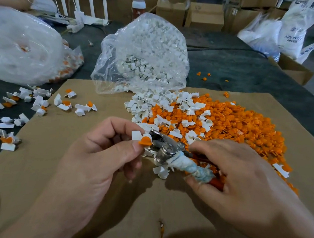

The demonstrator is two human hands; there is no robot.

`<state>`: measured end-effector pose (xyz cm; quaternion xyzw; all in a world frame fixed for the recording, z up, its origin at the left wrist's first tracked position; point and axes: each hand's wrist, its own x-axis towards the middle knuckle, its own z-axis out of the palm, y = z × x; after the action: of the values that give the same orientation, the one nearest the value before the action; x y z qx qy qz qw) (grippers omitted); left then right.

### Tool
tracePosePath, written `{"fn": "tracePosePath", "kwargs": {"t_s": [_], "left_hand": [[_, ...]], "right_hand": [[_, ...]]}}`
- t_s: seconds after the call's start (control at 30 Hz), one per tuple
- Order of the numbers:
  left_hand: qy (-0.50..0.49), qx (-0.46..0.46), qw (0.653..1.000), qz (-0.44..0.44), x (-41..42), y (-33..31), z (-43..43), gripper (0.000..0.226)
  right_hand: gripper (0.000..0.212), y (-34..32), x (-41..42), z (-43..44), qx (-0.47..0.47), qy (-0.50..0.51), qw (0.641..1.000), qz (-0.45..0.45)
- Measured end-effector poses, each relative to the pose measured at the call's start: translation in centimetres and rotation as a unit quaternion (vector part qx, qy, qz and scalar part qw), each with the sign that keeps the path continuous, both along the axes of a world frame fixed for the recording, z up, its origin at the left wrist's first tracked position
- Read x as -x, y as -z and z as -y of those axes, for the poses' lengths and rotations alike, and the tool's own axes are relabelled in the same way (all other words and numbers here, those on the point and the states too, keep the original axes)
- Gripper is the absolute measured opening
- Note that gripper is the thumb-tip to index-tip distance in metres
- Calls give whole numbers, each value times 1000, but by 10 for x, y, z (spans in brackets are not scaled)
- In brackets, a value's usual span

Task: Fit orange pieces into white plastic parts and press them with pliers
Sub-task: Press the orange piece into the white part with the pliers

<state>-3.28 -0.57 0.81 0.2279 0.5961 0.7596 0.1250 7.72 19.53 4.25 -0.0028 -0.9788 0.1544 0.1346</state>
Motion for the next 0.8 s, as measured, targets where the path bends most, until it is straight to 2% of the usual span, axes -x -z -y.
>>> {"fn": "tracePosePath", "kwargs": {"t_s": [0.2,0.8], "left_hand": [[2,27,999,-37,2,2,2,18],[23,86,992,-84,3,5,6,23]], "right_hand": [[46,-1,-1,0,8,-7,1000,27],[44,-3,0,1,-28,-2,998,63]]}}
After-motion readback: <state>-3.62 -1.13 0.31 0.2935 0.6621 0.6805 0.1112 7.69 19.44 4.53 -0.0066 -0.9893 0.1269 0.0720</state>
